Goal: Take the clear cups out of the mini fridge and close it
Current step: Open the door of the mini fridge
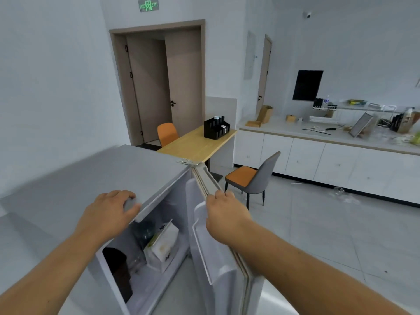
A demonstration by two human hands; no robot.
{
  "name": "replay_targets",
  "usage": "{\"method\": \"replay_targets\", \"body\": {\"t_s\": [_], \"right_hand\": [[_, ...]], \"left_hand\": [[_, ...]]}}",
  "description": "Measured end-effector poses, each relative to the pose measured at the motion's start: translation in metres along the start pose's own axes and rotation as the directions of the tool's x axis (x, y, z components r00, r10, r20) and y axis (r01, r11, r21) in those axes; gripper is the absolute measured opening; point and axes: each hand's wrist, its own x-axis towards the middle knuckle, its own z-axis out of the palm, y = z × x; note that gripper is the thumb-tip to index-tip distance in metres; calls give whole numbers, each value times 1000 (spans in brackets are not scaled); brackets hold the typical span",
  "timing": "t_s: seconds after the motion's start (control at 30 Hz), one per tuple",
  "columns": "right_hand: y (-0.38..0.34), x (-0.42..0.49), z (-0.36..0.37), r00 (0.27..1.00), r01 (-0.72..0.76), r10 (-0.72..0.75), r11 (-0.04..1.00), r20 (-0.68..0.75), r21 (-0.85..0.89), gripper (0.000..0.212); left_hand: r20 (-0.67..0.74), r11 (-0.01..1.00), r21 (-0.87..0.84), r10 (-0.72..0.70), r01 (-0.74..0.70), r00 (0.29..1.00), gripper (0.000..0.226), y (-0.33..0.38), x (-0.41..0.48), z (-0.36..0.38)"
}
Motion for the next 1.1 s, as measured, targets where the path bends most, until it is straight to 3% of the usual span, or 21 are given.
{"method": "replay_targets", "body": {"t_s": [0.43,0.63,0.8,0.87,0.93,1.0,1.1], "right_hand": [[122,-2,7,964,-267,267,963,8,-30,63],[183,8,-3,972,-234,234,972,31,-5,74],[193,17,2,975,-220,220,975,28,19,76],[180,21,10,980,-187,189,981,-58,49,73],[150,24,23,984,-59,76,992,-161,111,66],[108,27,44,981,87,-46,972,-187,220,55],[45,35,87,985,171,-164,915,-50,365,39]], "left_hand": [[16,997,72,12,-13,1000,46,12,2,3],[8,998,69,16,-16,1000,48,13,-2,-2],[-19,994,105,14,-11,1000,47,21,-16,0],[-85,991,116,72,-61,994,40,35,-34,4],[-147,976,141,186,-166,971,27,54,-55,19],[-107,963,149,240,-223,965,27,71,-74,46],[24,1000,-27,13,-13,1000,36,70,-88,96]]}}
